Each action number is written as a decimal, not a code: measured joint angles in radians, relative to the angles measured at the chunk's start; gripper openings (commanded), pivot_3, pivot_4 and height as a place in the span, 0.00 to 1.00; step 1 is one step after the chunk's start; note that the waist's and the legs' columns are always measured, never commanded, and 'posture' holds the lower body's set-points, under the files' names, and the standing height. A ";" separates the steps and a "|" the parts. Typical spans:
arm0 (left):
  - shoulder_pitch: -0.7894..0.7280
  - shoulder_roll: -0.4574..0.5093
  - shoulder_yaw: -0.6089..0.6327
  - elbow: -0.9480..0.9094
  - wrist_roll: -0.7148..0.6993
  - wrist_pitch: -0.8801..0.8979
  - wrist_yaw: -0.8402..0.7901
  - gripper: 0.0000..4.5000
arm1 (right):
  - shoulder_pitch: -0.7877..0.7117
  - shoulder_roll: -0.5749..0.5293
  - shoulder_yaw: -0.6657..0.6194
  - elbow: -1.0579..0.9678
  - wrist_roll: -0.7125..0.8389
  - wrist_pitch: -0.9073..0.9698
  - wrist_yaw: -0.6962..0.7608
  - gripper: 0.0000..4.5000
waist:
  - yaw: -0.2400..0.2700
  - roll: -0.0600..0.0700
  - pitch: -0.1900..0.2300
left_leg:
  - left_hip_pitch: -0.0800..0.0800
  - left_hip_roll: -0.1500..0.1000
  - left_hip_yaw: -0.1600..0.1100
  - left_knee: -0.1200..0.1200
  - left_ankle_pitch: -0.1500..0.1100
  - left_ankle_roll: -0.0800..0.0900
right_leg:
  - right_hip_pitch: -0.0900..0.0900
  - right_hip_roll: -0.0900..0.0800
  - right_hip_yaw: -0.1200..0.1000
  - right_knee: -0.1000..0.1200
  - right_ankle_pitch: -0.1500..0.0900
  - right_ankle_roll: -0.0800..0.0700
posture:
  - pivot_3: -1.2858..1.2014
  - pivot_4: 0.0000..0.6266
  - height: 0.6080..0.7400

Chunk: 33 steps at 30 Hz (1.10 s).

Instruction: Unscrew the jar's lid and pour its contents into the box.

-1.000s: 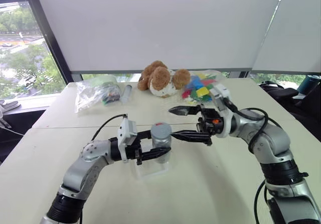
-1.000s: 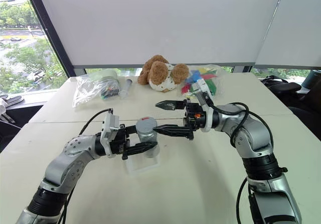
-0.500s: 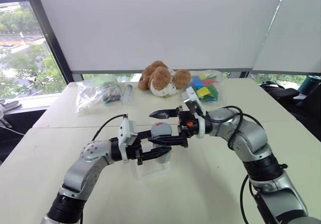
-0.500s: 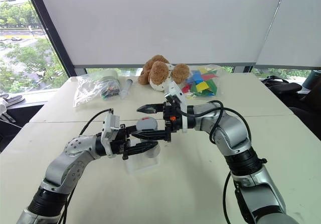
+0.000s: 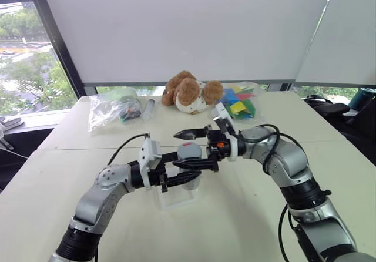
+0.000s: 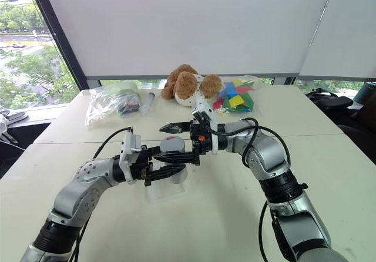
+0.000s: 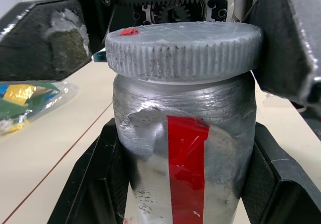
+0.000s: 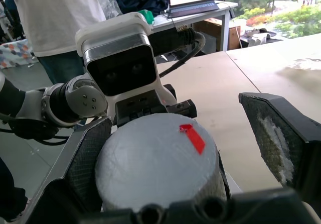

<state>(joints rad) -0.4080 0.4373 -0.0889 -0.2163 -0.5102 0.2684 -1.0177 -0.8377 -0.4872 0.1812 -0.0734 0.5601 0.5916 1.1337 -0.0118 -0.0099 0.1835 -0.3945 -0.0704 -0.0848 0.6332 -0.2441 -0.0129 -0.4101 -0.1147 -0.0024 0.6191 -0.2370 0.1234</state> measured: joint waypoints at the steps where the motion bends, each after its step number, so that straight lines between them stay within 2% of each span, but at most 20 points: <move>1: 0.000 0.000 0.000 0.000 0.000 0.000 0.000 0.49 | 0.002 -0.007 -0.003 0.001 0.002 0.000 0.006 0.98 | 0.000 0.000 0.000 | 0.000 0.000 0.000 0.000 0.000 0.000 | 0.000 0.000 0.000 0.000 0.000 0.000 | 0.52 0.24 1.00; 14: 0.001 0.004 -0.001 0.000 0.001 0.001 0.007 0.49 | 0.044 -0.083 -0.052 0.029 0.024 -0.003 0.080 0.98 | -0.001 0.000 0.000 | 0.000 0.000 0.000 0.000 0.000 0.000 | 0.000 0.000 0.000 0.000 0.000 0.000 | 0.52 0.24 1.00; 20: 0.005 0.010 0.000 0.000 -0.001 -0.002 -0.004 0.49 | 0.068 -0.106 -0.124 0.012 0.084 0.012 0.120 0.98 | 0.002 0.000 0.000 | 0.000 0.000 0.000 0.000 0.000 0.000 | 0.000 0.000 0.000 0.000 0.000 0.000 | 0.52 0.24 1.00; 25: 0.007 0.009 -0.001 -0.001 -0.001 -0.002 -0.004 0.49 | 0.051 -0.058 -0.107 -0.072 0.110 0.044 0.074 0.98 | -0.003 0.000 0.000 | 0.000 0.001 0.000 0.000 0.000 0.000 | 0.000 0.000 0.000 0.000 0.000 0.000 | 0.52 0.24 1.00; 33: 0.007 0.008 -0.002 -0.001 -0.001 -0.002 -0.006 0.49 | -0.003 0.010 -0.030 -0.051 0.049 0.054 -0.001 0.98 | 0.001 0.000 0.000 | 0.000 0.000 0.000 0.000 0.000 0.000 | 0.000 0.000 0.000 0.000 0.000 0.000 | 0.52 0.24 1.00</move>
<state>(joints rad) -0.4014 0.4457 -0.0911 -0.2169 -0.5112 0.2660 -1.0238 -0.8410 -0.4775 0.1508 -0.1244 0.6087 0.6455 1.1329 -0.0108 -0.0099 0.1836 -0.3945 -0.0705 -0.0848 0.6331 -0.2440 -0.0131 -0.4103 -0.1149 -0.0023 0.6194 -0.2370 0.1234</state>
